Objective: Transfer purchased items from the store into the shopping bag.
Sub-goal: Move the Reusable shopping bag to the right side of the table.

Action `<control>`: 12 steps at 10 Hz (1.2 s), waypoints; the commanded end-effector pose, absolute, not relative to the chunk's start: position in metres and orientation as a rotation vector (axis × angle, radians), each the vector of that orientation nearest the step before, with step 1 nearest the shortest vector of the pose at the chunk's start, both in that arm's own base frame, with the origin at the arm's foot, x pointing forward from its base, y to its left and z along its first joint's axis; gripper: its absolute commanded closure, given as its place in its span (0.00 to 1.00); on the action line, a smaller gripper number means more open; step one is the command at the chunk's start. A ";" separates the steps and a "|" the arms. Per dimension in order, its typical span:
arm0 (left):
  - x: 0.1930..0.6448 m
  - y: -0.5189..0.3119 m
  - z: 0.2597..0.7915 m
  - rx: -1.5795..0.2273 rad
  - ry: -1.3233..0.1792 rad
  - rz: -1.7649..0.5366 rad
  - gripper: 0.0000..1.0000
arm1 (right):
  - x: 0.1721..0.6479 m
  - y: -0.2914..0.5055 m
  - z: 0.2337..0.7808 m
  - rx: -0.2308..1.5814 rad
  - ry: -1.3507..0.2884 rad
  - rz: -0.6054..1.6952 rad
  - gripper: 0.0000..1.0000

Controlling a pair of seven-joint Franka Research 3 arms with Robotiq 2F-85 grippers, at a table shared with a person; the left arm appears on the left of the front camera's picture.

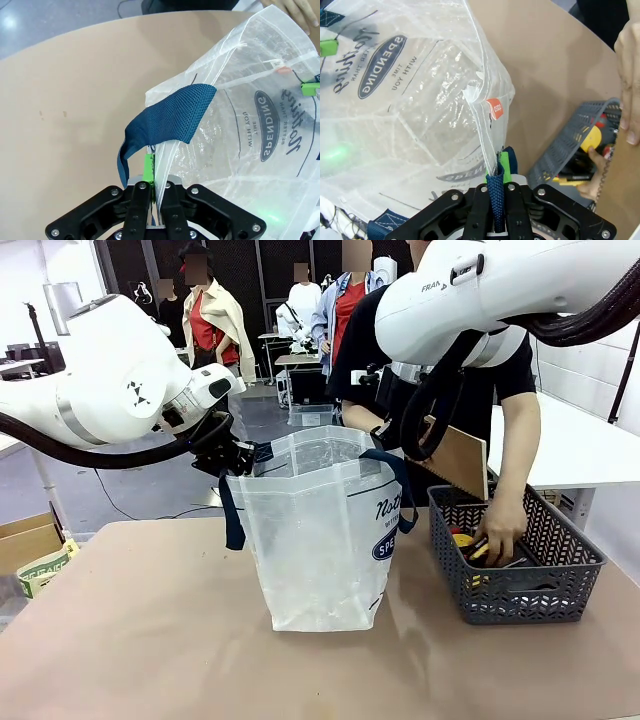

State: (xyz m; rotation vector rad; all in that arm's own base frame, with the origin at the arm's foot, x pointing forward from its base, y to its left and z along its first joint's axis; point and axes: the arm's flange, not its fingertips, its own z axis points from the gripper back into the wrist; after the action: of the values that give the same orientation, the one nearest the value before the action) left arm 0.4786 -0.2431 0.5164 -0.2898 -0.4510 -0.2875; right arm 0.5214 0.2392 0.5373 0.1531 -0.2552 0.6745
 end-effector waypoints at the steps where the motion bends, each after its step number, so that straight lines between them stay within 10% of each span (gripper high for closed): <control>1: 0.479 -0.242 0.518 -0.291 -0.449 -0.272 1.00 | 0.521 0.239 0.539 0.153 -0.247 0.667 1.00; 12: 0.478 -0.244 0.516 -0.264 -0.439 -0.327 1.00 | 0.523 0.240 0.534 0.146 -0.231 0.689 1.00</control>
State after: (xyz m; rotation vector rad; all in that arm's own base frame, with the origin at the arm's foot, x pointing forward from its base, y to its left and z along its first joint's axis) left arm 0.4776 -0.2445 0.5149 -0.2807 -0.4442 -0.3010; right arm 0.5214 0.2400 0.5353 0.1531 -0.2489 0.6764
